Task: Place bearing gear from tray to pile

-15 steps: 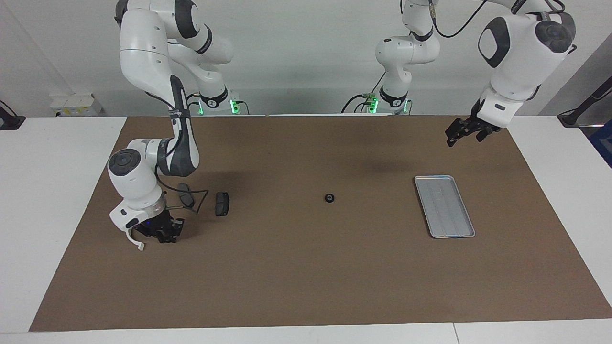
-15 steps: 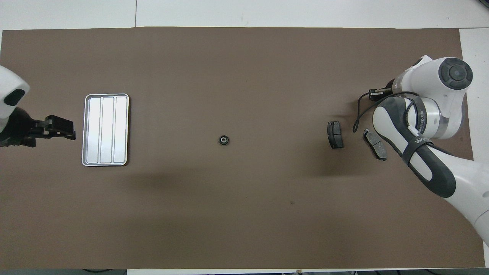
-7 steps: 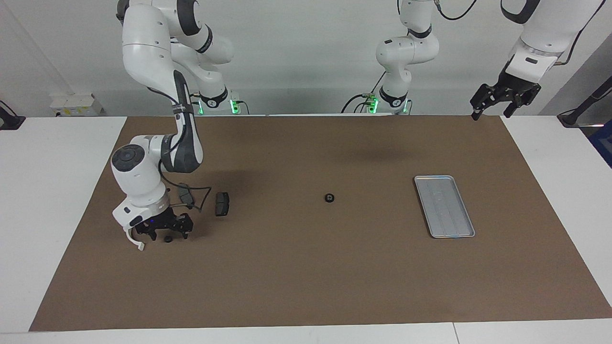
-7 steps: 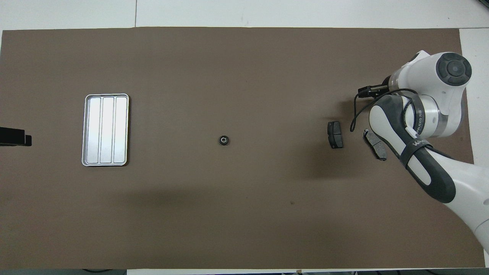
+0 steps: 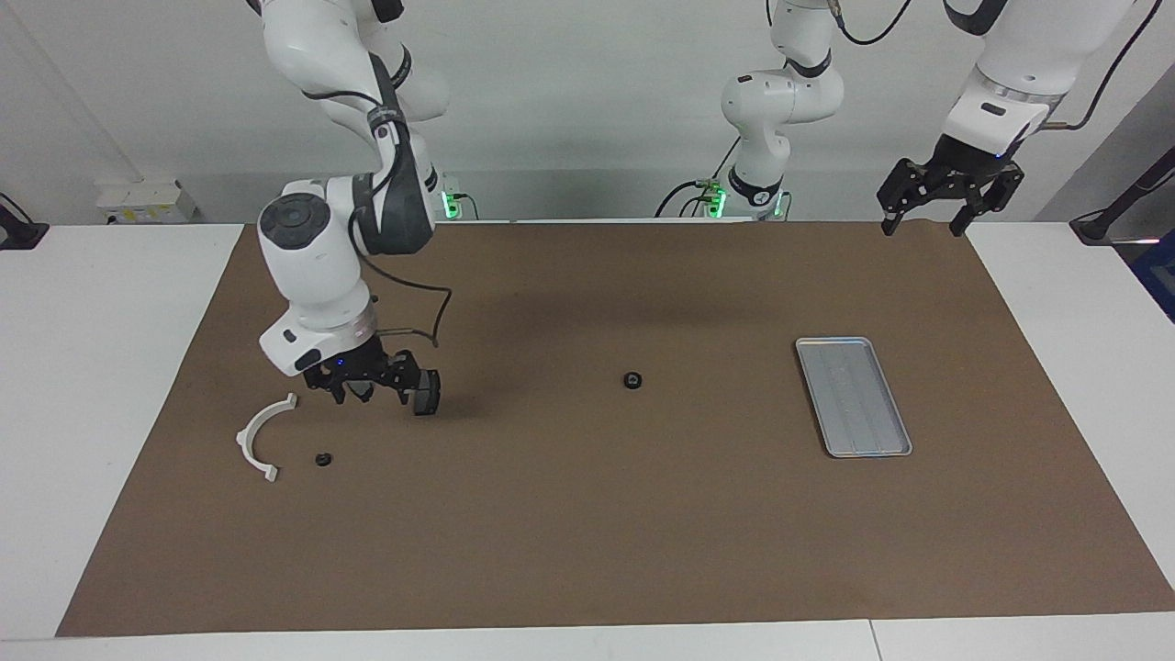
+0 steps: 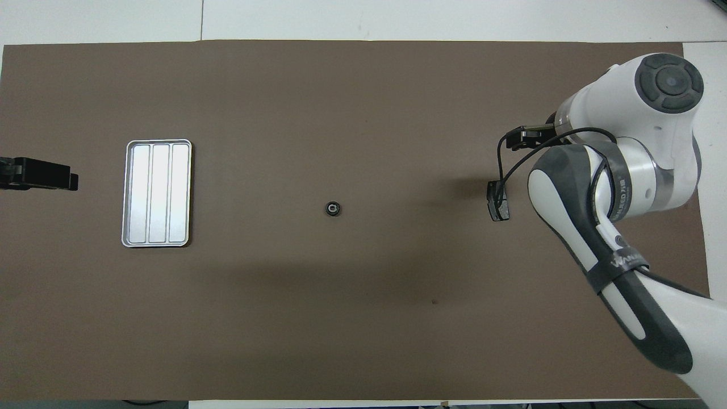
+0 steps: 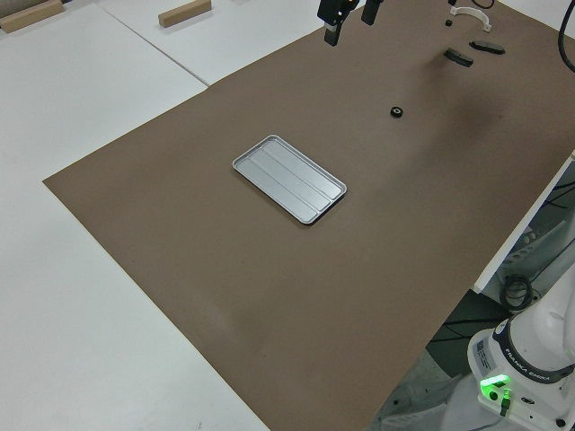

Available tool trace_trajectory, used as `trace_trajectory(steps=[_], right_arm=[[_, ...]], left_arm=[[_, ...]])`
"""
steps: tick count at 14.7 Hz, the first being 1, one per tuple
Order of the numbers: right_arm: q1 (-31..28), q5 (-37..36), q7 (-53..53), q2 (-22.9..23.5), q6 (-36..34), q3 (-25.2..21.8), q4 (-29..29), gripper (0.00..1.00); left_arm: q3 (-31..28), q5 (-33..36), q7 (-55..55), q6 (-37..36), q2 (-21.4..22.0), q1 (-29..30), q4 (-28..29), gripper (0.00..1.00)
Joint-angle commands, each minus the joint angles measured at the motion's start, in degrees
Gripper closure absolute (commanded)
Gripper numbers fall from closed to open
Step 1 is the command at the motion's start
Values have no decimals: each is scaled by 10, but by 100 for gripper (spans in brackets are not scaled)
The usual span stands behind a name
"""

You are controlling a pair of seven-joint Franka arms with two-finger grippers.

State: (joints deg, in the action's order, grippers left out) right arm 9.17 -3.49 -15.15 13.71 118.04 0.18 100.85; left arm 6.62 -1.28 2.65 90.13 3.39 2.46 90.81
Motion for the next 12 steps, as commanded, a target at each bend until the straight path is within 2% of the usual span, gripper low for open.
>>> trace_trajectory(steps=[1, 3, 5, 8, 12], right_arm=[[52, 8, -110, -14, -48, 1, -23, 0], [84, 9, -187, -21, -46, 7, -25, 0], [106, 10, -252, -21, -44, 22, -30, 0], [112, 10, -326, -22, -45, 62, -30, 0], [115, 8, -416, -4, -37, 106, -40, 0]], left_arm=[[-3, -2, 2, -32, -40, -31, -48, 0], [-3, -2, 1, -42, -45, -42, -45, 0], [-2, -1, 2, -71, -36, -48, -18, 0], [-2, -2, -3, -74, -19, -55, 24, 0], [-3, -1, -3, -73, -21, -52, 27, 0]])
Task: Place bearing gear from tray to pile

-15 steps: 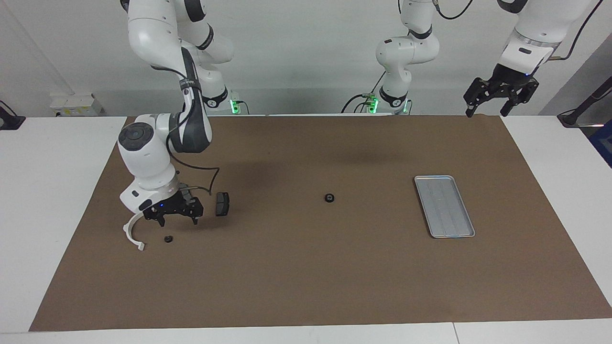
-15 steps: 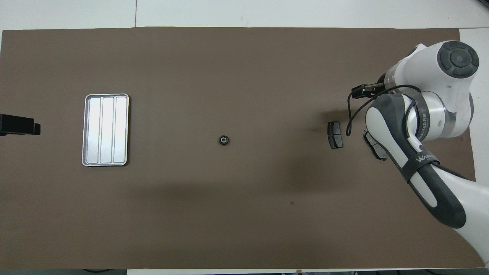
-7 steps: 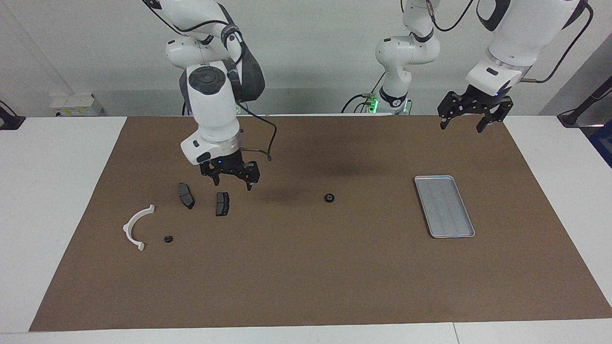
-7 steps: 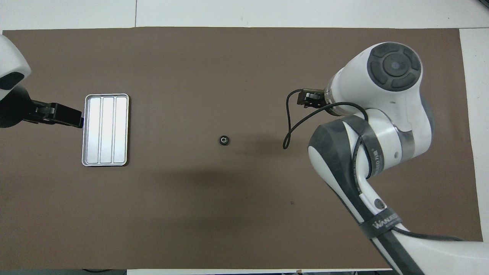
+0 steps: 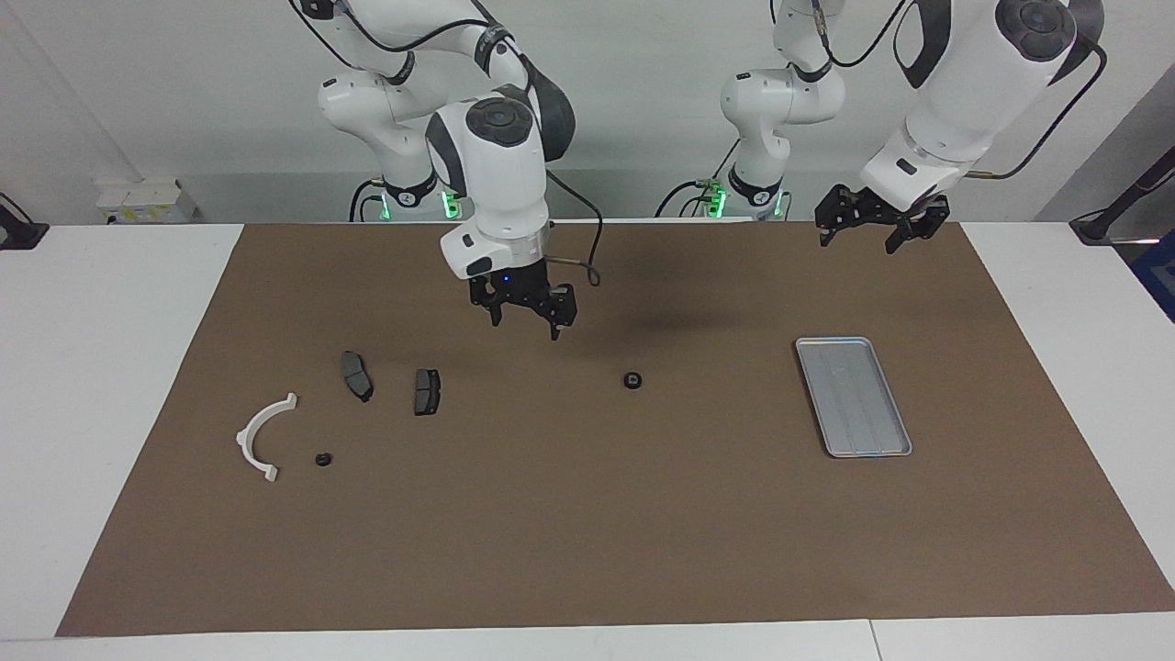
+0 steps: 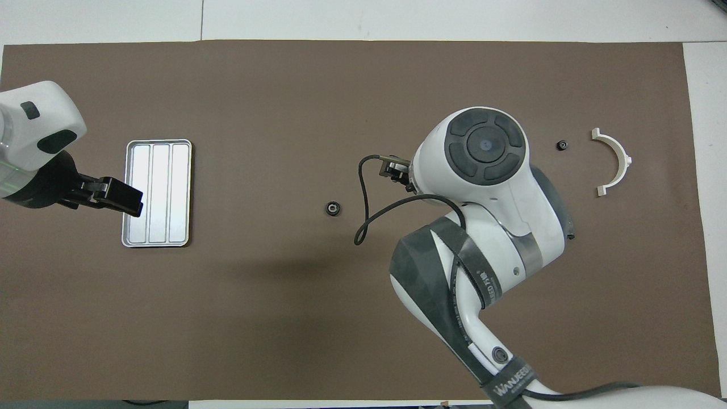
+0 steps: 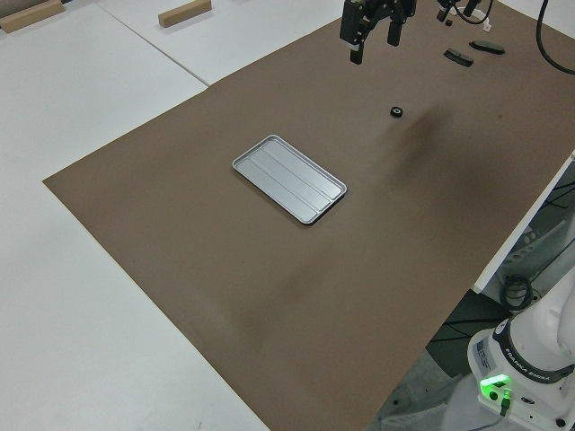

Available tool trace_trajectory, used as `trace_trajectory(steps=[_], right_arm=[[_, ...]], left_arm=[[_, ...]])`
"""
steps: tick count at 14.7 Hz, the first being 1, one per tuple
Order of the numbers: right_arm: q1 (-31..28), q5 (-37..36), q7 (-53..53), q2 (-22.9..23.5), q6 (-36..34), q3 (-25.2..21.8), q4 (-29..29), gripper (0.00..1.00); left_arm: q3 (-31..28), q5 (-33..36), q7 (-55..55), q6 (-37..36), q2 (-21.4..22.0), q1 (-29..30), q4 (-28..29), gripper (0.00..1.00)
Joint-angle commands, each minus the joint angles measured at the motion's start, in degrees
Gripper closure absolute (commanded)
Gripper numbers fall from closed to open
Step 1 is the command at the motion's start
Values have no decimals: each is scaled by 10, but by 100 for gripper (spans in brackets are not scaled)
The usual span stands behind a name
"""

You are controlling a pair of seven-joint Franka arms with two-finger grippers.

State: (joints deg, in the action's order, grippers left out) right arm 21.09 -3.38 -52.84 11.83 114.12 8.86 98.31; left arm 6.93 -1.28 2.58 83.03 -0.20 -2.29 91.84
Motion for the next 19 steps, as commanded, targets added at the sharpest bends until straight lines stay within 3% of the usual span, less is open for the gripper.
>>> trace_trajectory(steps=[1, 9, 14, 19], right_arm=[[4, 7, -59, 30, 4, 27, -28, 0], [52, -1, -81, 111, -5, 26, -85, 0], [97, -61, -145, 209, -13, 25, -161, 0], [117, -82, -166, 270, 4, 23, -207, 0]], left_arm=[[-6, -1, -2, 2, 14, -3, 19, 0], [-10, 8, -2, 23, 12, 4, 19, 0], [-12, 8, -3, 28, 12, 4, 20, 0], [-14, 8, -2, 31, 12, 9, 21, 0]])
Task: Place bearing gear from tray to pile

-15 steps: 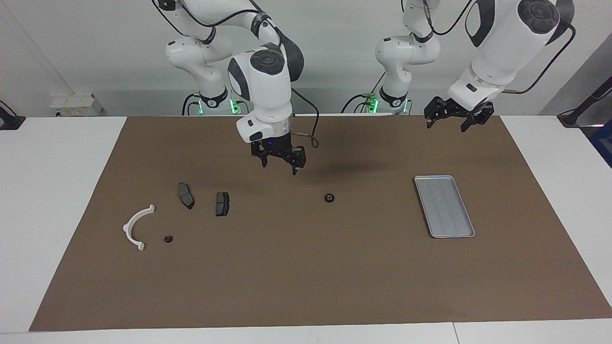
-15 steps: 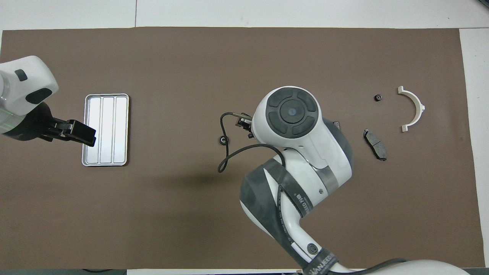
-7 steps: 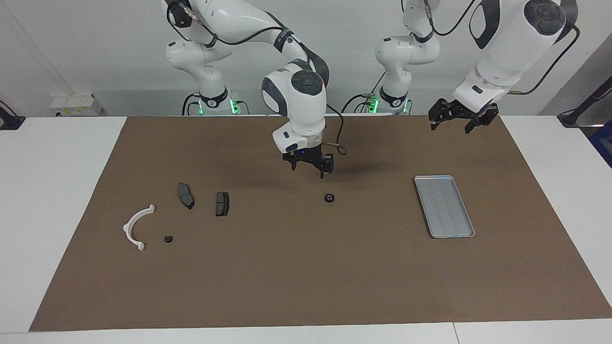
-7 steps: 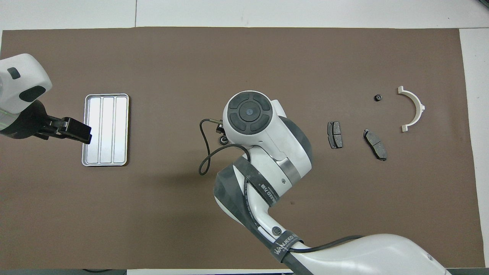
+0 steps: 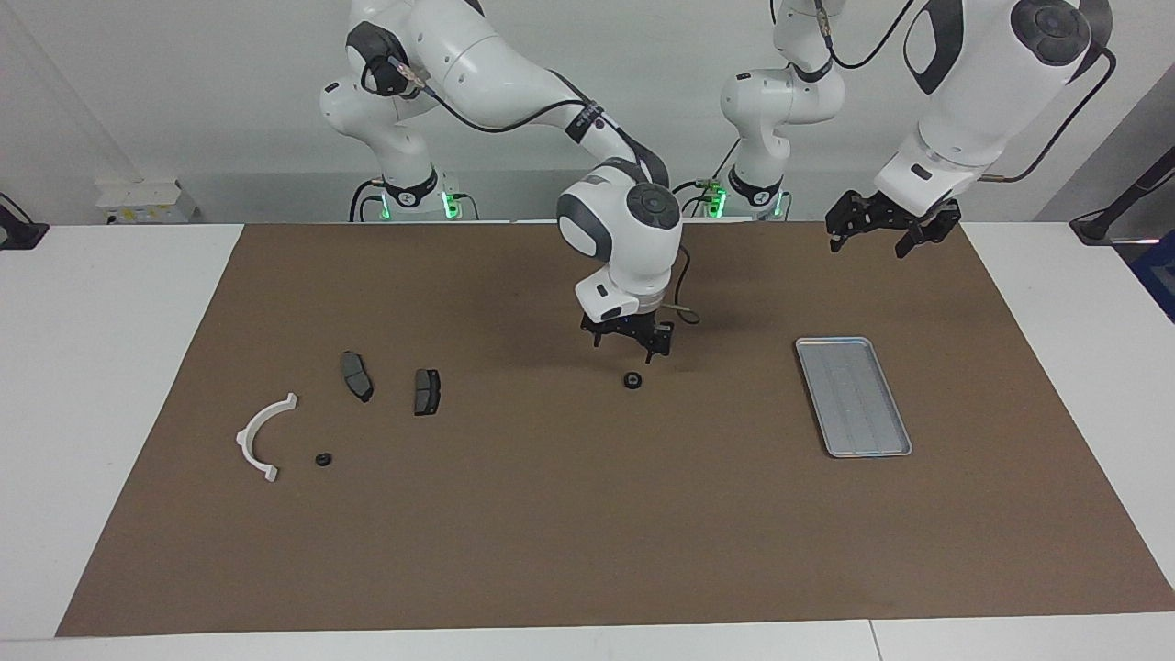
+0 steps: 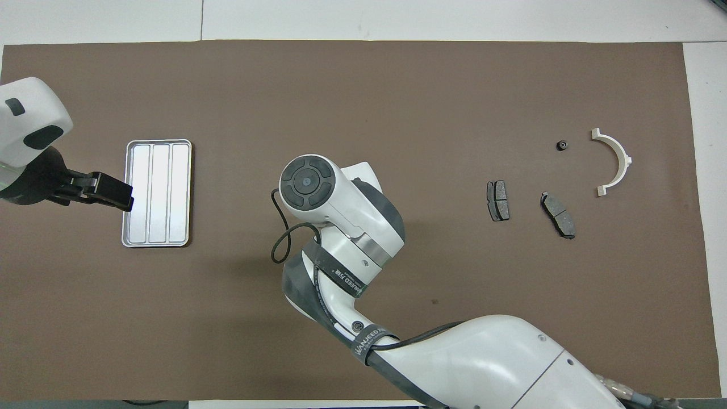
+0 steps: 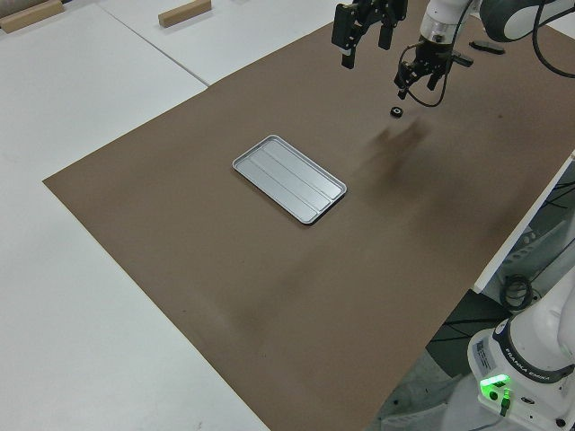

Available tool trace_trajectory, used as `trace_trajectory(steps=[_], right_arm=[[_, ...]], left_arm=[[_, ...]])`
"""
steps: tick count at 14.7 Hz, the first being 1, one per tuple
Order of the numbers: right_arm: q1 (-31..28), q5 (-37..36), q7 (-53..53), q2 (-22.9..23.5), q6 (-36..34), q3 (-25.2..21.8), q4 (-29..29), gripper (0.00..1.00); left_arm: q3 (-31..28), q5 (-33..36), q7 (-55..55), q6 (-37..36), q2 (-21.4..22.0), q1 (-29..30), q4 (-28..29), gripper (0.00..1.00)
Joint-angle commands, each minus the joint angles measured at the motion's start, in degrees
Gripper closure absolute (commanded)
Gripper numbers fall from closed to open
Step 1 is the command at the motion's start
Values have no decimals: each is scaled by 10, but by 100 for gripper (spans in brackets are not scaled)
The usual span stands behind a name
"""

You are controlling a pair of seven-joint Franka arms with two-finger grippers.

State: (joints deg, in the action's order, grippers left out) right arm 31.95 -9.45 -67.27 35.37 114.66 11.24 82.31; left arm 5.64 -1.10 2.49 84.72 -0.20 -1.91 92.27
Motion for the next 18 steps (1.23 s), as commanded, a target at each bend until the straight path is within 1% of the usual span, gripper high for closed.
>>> trace_trajectory(steps=[1, 6, 10, 11, 16, 18], right_arm=[[5, -23, -22, 35, 10, -1, -46, 0], [6, -36, -30, 50, 43, -1, -33, 0], [-7, -36, -30, 45, 100, 0, 27, 3], [-7, -35, -30, 43, 101, 0, 34, 4], [1, -29, -45, 36, 80, 0, 25, 5], [2, -29, -46, 34, 79, 1, 25, 9]], left_arm=[[-1, 7, -1, 14, 12, 7, 17, 0], [-1, 7, 1, 14, 13, 9, 16, 0], [-1, 6, 3, 19, 13, 15, 16, 0], [-1, 6, 3, 25, 13, 18, 16, 0], [-1, 6, 3, 61, 11, 18, 16, 0], [-1, 6, 6, 64, 13, 17, 16, 0]])
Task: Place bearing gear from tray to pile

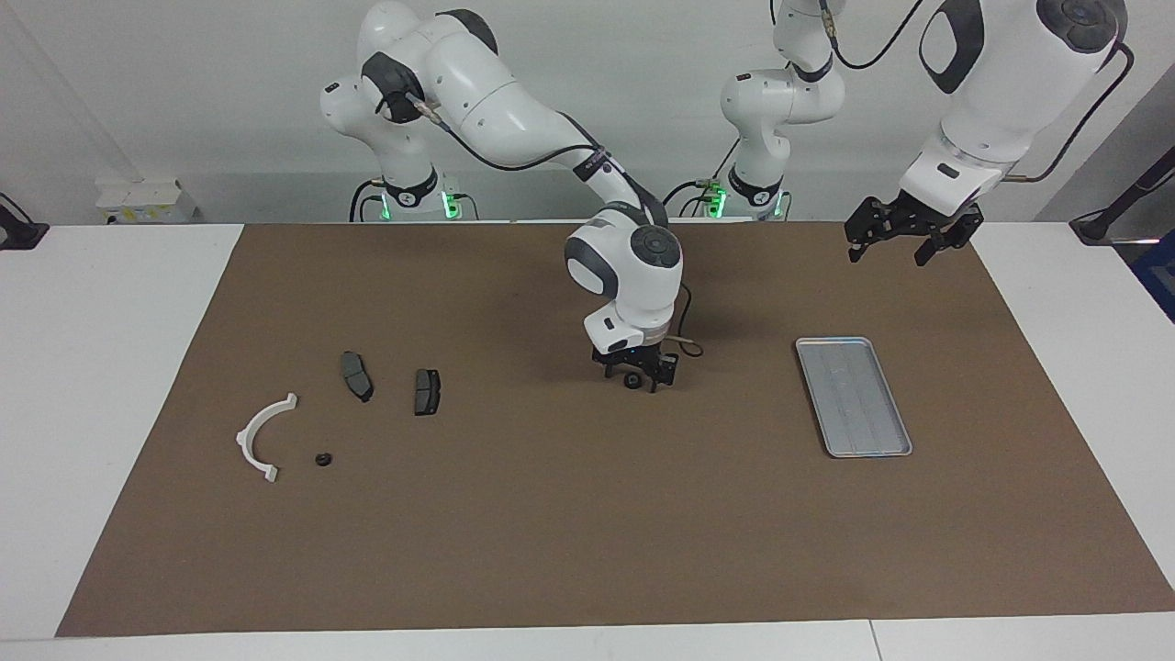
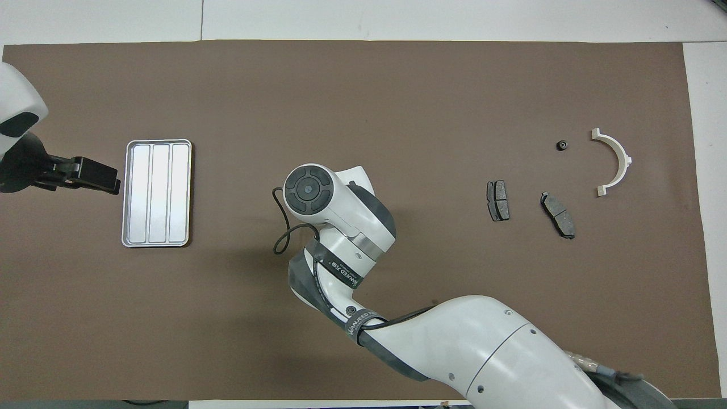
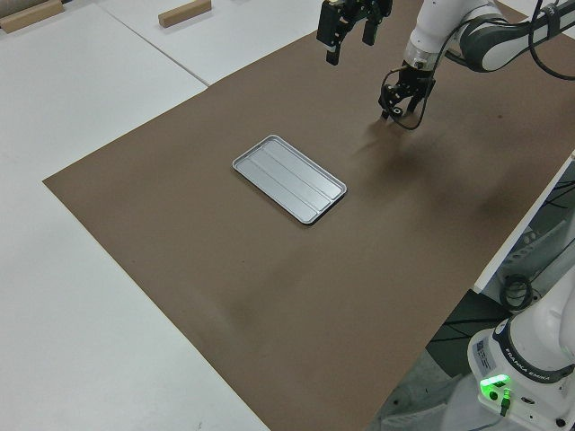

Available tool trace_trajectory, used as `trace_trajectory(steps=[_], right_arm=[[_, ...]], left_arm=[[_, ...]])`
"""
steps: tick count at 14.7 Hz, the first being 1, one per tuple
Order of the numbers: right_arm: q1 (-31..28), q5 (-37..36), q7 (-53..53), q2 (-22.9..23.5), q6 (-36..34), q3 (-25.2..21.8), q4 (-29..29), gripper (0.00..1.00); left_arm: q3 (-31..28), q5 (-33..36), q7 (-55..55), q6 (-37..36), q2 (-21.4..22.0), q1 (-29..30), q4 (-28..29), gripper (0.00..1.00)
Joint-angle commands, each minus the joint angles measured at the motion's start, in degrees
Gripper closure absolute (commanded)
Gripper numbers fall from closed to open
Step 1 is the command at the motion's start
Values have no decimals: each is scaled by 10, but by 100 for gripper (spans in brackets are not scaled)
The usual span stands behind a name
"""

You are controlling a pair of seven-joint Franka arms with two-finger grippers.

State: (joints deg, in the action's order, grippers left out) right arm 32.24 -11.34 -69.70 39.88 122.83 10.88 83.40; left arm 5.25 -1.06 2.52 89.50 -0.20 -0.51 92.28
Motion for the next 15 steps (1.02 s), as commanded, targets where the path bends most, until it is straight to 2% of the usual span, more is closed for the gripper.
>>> trace_trajectory(steps=[1, 6, 9, 10, 11, 15], right_arm=[[-1, -9, -22, -12, -3, 4, 13, 13], [-1, -8, -23, -11, 1, 5, 13, 48], [-2, -8, -23, -11, 5, 5, 14, 79], [-2, -8, -23, -10, 6, 5, 14, 95], [-2, -8, -23, -11, 7, 5, 14, 100], [-2, -9, -23, -10, -16, 4, -4, 100]], left_arm=[[3, 5, 5, 15, 13, 2, 16, 0], [3, 5, 2, 13, 19, 2, 16, 0], [3, 5, 2, 14, 20, 2, 16, 0], [3, 5, 2, 13, 20, 2, 16, 0], [3, 5, 2, 13, 20, 2, 16, 0], [3, 5, 2, 13, 20, 2, 16, 0]])
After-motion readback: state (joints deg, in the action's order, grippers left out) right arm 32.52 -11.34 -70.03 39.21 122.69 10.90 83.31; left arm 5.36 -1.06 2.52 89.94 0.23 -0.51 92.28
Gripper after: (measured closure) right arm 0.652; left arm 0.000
